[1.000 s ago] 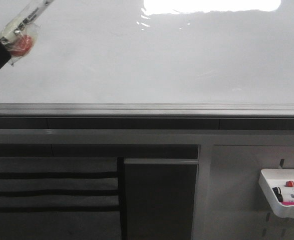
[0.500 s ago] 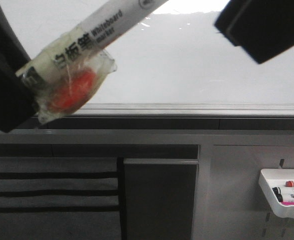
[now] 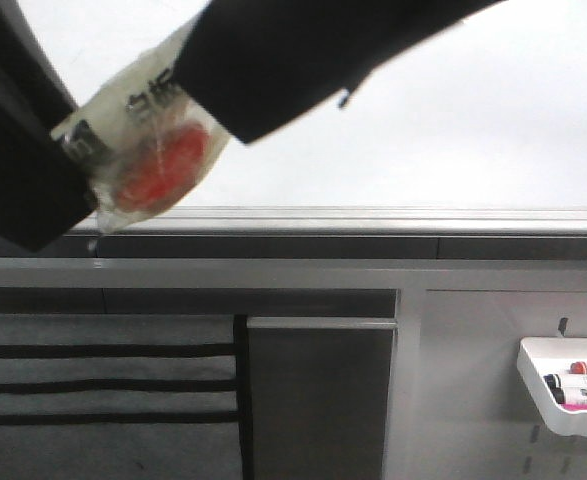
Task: Write number 3 on whiteboard
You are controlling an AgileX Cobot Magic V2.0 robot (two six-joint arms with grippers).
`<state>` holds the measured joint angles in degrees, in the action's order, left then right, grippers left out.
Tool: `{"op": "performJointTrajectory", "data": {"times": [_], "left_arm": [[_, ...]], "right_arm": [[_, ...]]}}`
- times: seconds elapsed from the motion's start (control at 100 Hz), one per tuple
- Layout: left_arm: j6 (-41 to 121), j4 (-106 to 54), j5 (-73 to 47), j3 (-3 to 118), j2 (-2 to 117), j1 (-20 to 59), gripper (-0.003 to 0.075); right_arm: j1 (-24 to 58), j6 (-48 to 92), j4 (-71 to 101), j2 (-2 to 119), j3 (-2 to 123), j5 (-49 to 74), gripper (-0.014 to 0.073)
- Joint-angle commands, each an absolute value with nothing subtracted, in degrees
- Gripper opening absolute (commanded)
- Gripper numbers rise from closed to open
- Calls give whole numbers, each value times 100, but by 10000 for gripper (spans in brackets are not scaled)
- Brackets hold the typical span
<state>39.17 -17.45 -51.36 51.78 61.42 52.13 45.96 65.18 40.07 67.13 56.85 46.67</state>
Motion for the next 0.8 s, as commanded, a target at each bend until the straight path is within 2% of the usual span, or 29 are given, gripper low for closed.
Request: {"op": "performJointTrajectory", "data": {"times": [0.0, 0.51, 0.79], "left_arm": [[3928, -1872, -4844, 5374, 6036, 5270, -20], [3928, -1872, -4835, 5374, 6027, 5270, -20], [3928, -1872, -4835, 5374, 6027, 5270, -20]], "right_arm": [[4607, 6594, 4315, 6617, 6024, 4541, 345], [4607, 6573, 4269, 6951, 6092, 4716, 337], [4607, 6573, 4269, 6951, 6092, 4765, 124]]}}
